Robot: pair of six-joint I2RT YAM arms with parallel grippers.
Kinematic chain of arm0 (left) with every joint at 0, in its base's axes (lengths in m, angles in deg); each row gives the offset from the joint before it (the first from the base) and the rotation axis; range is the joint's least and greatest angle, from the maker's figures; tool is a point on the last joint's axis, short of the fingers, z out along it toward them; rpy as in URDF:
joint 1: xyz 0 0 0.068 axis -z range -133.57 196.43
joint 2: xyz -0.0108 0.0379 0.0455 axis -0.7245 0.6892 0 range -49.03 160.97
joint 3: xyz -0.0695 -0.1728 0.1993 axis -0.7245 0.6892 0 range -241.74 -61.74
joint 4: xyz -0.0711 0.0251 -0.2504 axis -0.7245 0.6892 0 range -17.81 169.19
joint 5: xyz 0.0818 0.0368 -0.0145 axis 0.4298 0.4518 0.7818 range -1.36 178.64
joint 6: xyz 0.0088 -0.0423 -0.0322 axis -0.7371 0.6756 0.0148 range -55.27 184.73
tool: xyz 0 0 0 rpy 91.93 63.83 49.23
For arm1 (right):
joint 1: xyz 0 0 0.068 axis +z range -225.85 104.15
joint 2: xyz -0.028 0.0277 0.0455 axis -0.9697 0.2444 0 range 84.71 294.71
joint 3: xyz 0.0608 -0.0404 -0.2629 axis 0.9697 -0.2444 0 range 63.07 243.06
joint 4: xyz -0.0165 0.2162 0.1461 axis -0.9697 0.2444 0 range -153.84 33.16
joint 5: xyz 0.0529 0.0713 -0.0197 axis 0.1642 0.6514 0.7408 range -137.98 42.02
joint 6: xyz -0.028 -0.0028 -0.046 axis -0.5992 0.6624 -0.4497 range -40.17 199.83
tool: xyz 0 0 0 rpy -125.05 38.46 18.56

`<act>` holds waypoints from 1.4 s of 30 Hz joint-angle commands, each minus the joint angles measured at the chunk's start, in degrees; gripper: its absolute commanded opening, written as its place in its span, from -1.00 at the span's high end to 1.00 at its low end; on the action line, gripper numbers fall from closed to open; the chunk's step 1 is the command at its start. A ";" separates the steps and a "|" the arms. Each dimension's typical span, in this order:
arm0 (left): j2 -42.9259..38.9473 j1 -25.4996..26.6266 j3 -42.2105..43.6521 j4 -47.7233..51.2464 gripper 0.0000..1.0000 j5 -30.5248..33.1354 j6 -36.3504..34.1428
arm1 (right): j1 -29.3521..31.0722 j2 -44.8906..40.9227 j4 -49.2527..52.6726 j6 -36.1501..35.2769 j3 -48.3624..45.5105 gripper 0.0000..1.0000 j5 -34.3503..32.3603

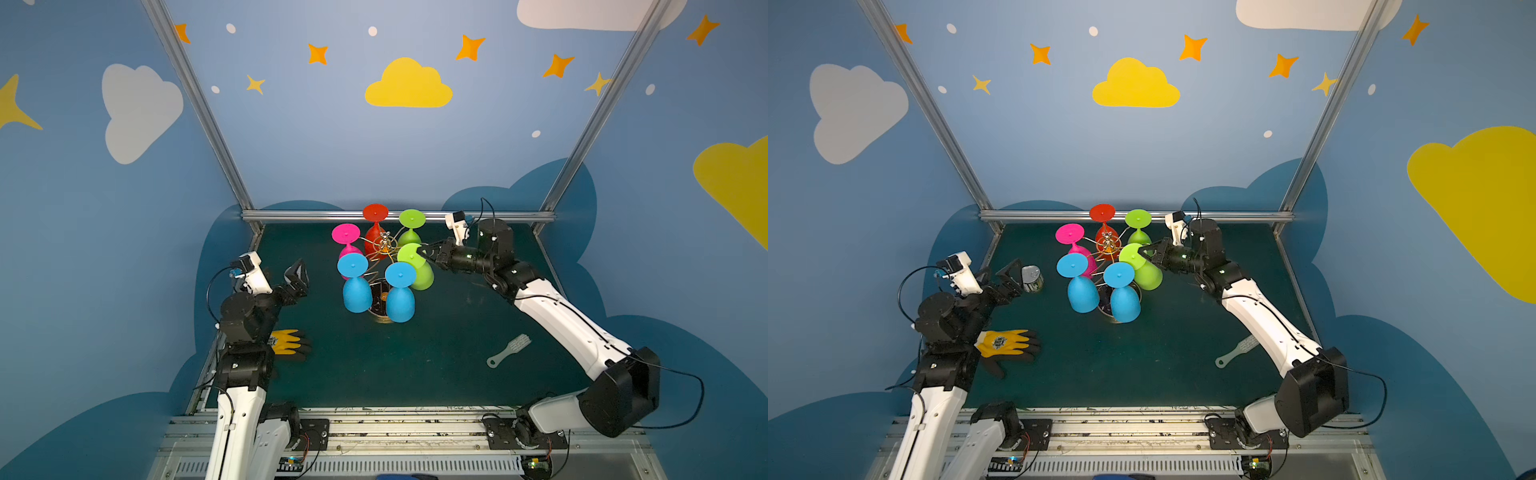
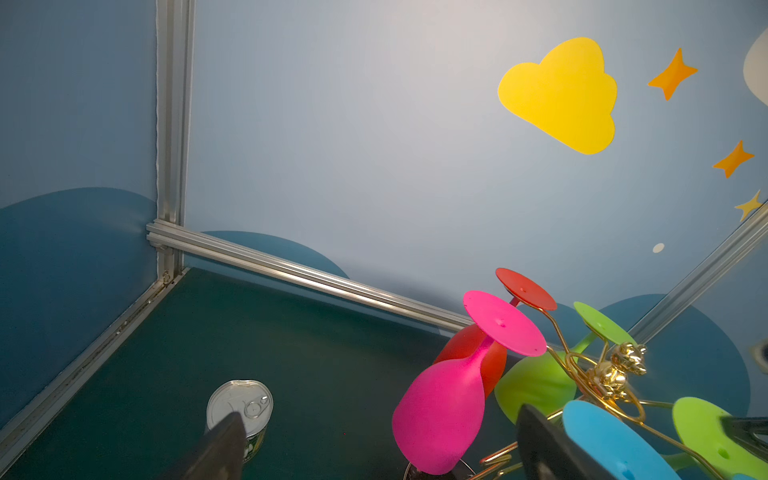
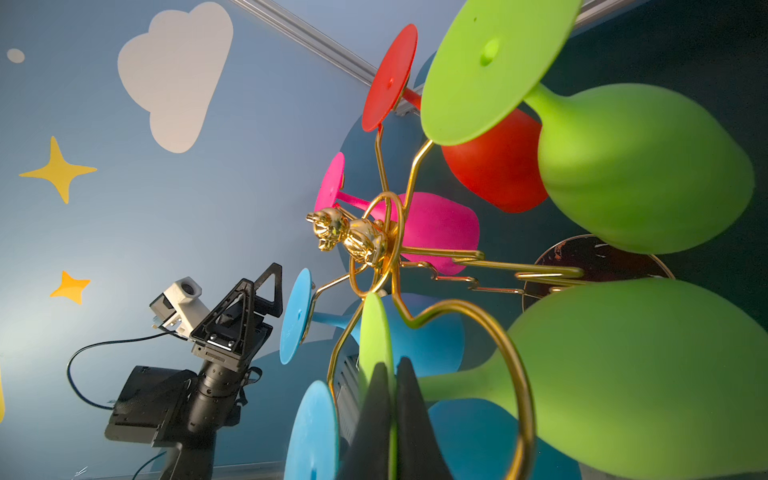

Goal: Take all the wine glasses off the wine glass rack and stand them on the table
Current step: 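Close the right gripper on the lime glass foot and pull it off the rack, then bring the lime glass toward the left gripper while the left arm reaches to meet it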

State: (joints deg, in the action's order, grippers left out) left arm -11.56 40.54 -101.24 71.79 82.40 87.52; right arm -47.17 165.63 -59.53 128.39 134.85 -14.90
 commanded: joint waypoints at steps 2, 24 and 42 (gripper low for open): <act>-0.37 -0.24 0.70 -0.39 -0.99 -0.40 0.21 | -0.99 -3.68 -2.21 -0.38 -2.38 1.00 -2.04; 6.22 1.01 -16.91 -3.44 -0.66 -38.66 15.71 | -11.54 -33.28 10.34 -13.01 -12.44 1.00 -10.89; 29.90 31.05 -34.54 -9.15 -0.38 -42.62 14.08 | -4.57 -25.32 12.02 -26.06 7.64 1.00 0.58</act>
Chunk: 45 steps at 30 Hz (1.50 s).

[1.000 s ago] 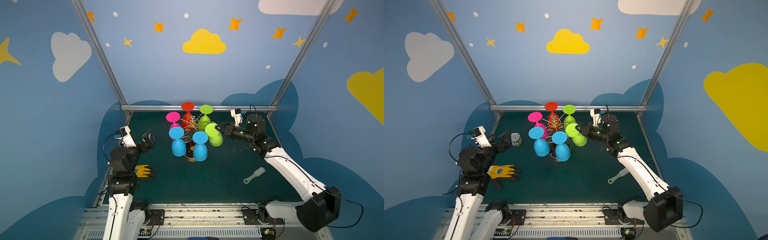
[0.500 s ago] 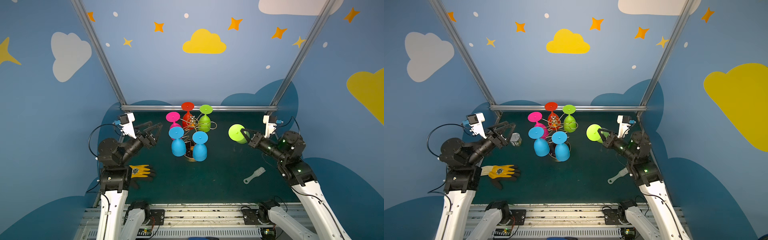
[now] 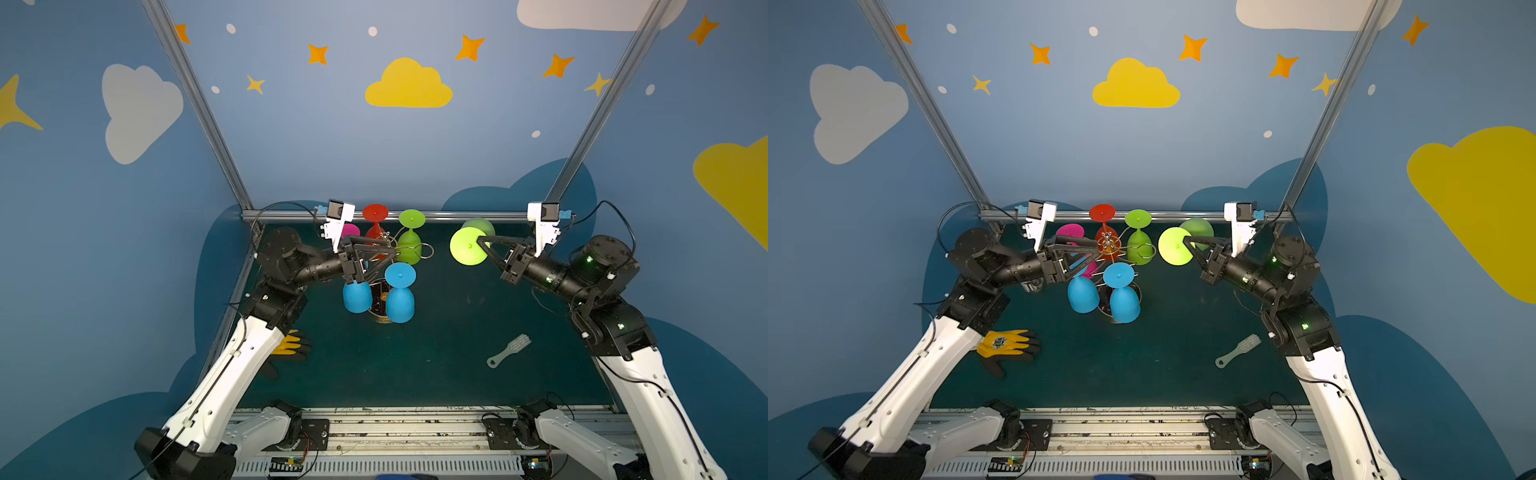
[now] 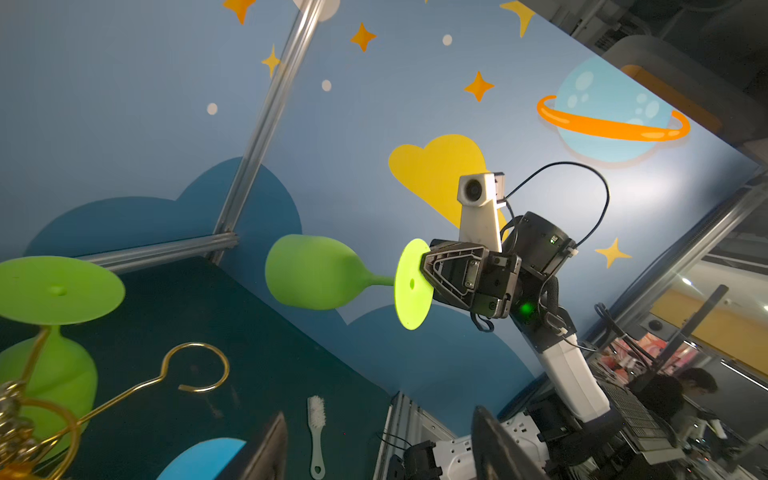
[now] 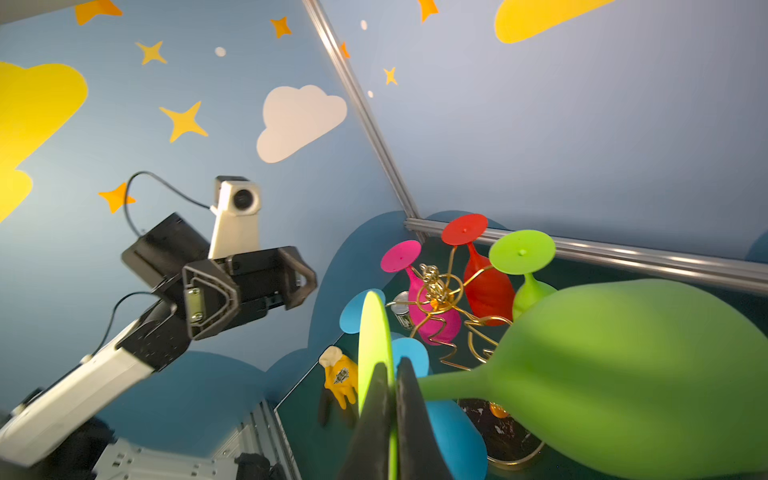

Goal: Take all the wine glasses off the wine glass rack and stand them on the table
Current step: 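Bring the lime glass toward the left gripper while the left arm reaches to meet it, then grasp the lime glass foot with the left gripper while the right gripper releases and withdraws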

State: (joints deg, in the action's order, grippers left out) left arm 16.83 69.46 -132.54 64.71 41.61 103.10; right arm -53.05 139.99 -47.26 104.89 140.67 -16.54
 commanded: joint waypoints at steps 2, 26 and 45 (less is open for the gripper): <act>3.78 4.53 -5.31 -2.03 -0.38 -2.26 -1.98 | 2.25 0.69 -1.63 -1.98 1.81 1.00 3.03; 14.75 11.95 -11.98 -6.00 0.66 -3.26 0.85 | 9.28 5.44 -5.99 -0.70 1.14 1.00 2.66; 14.55 4.66 -11.89 -14.67 0.92 2.44 31.61 | 8.63 -11.37 -7.19 -28.43 -13.60 -0.85 -20.28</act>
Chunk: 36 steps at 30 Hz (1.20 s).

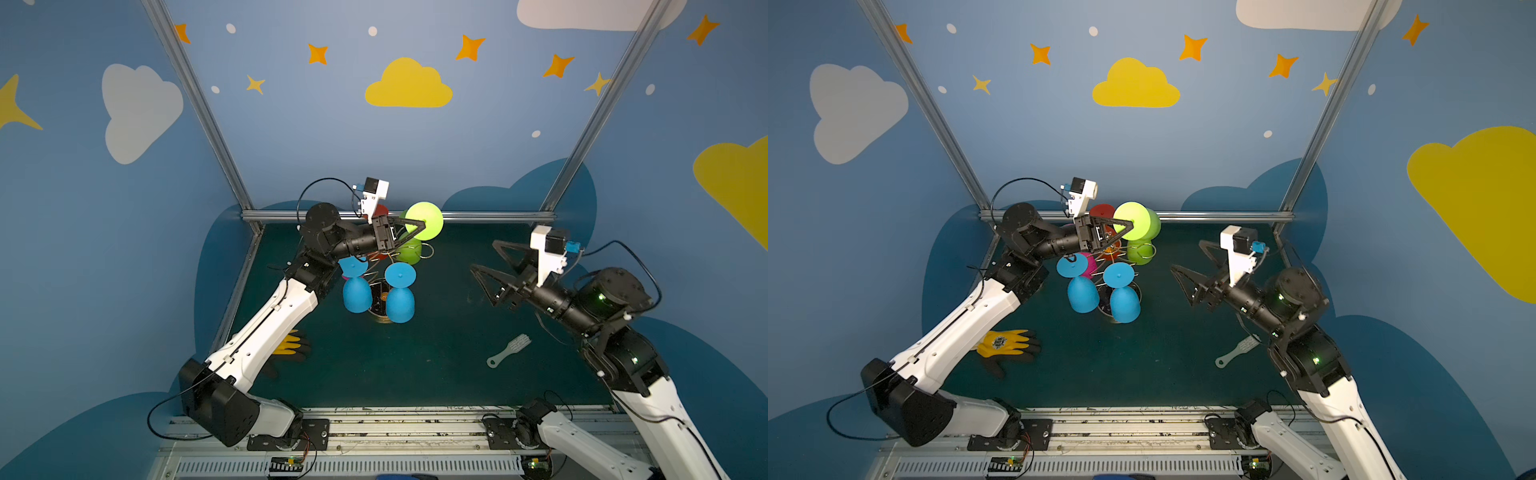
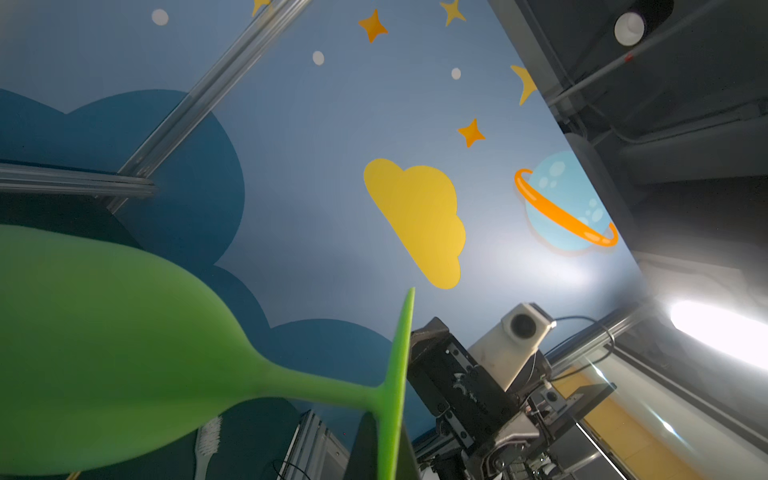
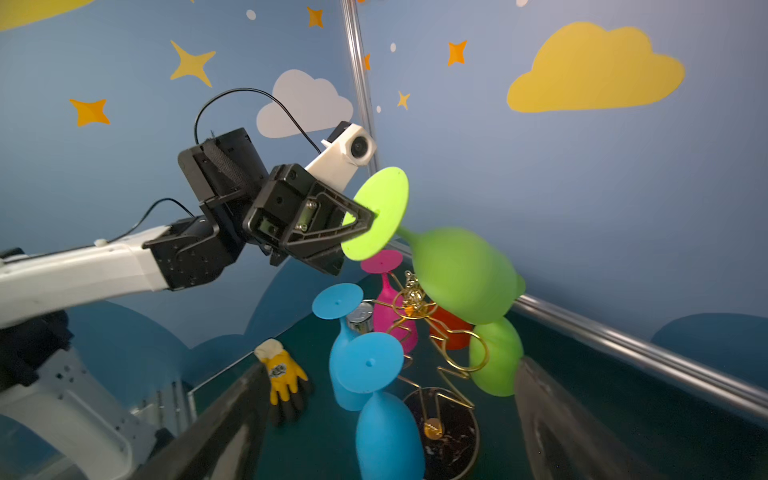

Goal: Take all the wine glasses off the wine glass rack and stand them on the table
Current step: 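Grasp the lime glass foot with the left gripper while the right gripper releases and withdraws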

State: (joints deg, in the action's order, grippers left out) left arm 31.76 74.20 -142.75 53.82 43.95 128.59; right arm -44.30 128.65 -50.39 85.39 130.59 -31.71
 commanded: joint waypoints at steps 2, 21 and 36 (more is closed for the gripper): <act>-0.19 -0.08 -2.06 -3.74 0.92 -0.20 7.62 | -0.21 0.04 -7.88 -11.00 -5.73 -0.86 -4.38; 0.56 -0.17 -7.05 1.89 0.92 -6.35 13.64 | -0.14 13.83 -22.15 -25.74 -4.58 -0.86 5.66; 0.08 0.44 -5.67 -2.73 0.92 -8.25 17.16 | 0.09 24.39 -21.95 -24.92 2.15 -0.86 9.91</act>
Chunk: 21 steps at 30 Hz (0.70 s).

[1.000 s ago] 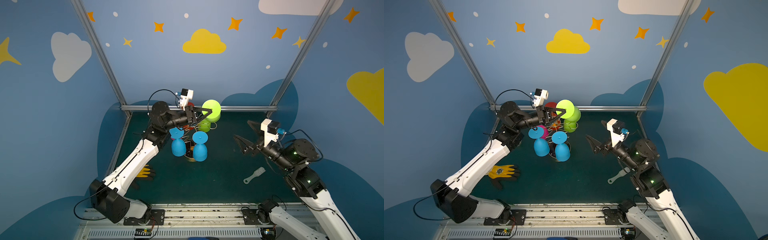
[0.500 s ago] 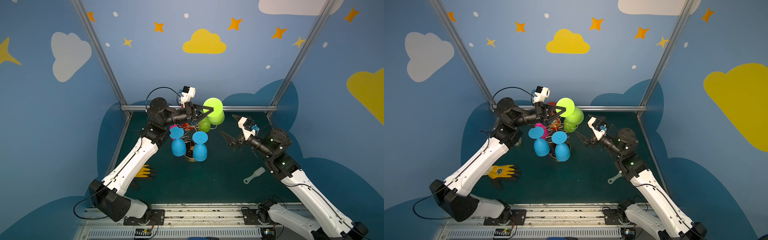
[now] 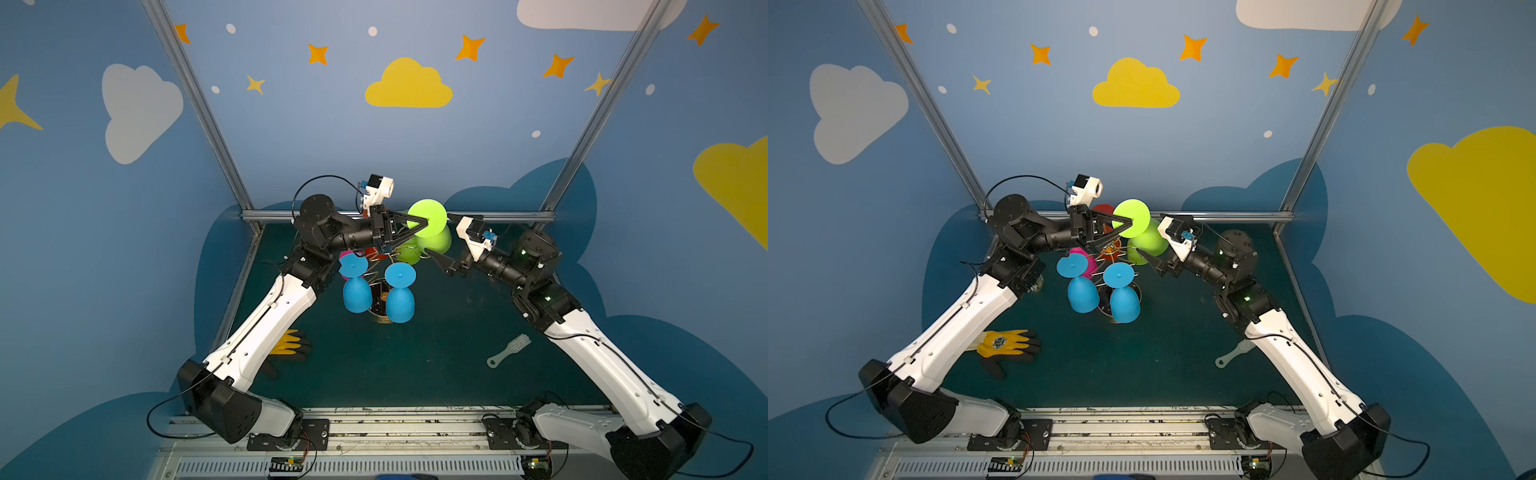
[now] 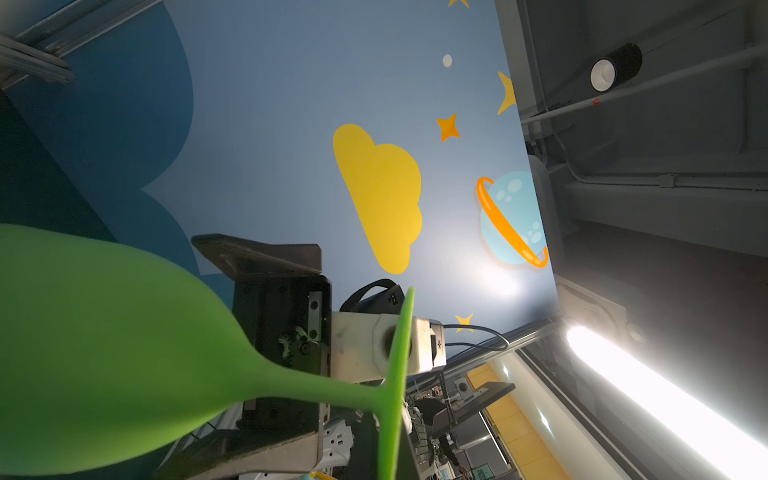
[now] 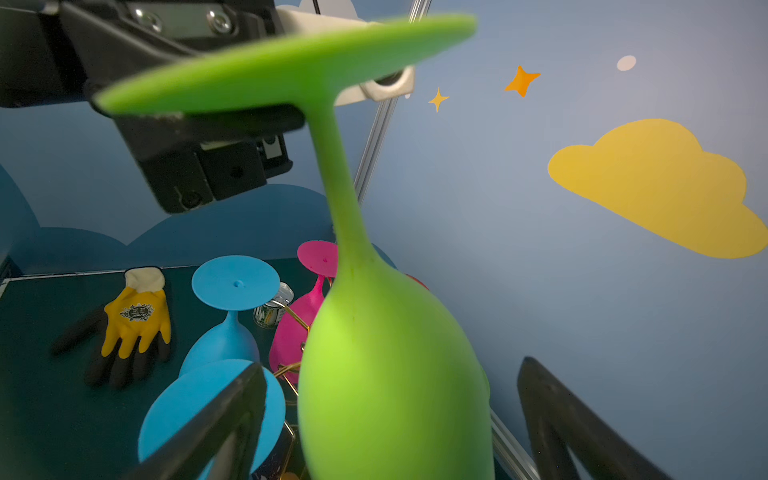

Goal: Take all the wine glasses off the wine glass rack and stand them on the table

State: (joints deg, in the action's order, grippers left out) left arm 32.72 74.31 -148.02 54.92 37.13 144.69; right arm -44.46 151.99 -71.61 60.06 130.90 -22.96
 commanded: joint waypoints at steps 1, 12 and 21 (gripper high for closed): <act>-0.87 0.40 -0.41 -4.32 0.92 -1.70 1.38 | 0.24 1.49 -0.84 0.52 1.95 -0.86 1.01; 0.29 1.02 -0.43 -7.38 0.92 -3.16 3.79 | 0.60 3.04 -0.68 1.77 2.21 -0.72 0.56; 0.68 0.69 0.31 -8.08 0.92 -3.43 4.52 | 0.95 0.22 -3.50 4.70 0.32 -0.91 -1.73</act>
State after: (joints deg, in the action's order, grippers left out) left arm 33.16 75.14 -147.95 49.52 34.59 149.02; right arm -43.82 154.24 -72.42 63.21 131.49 -23.82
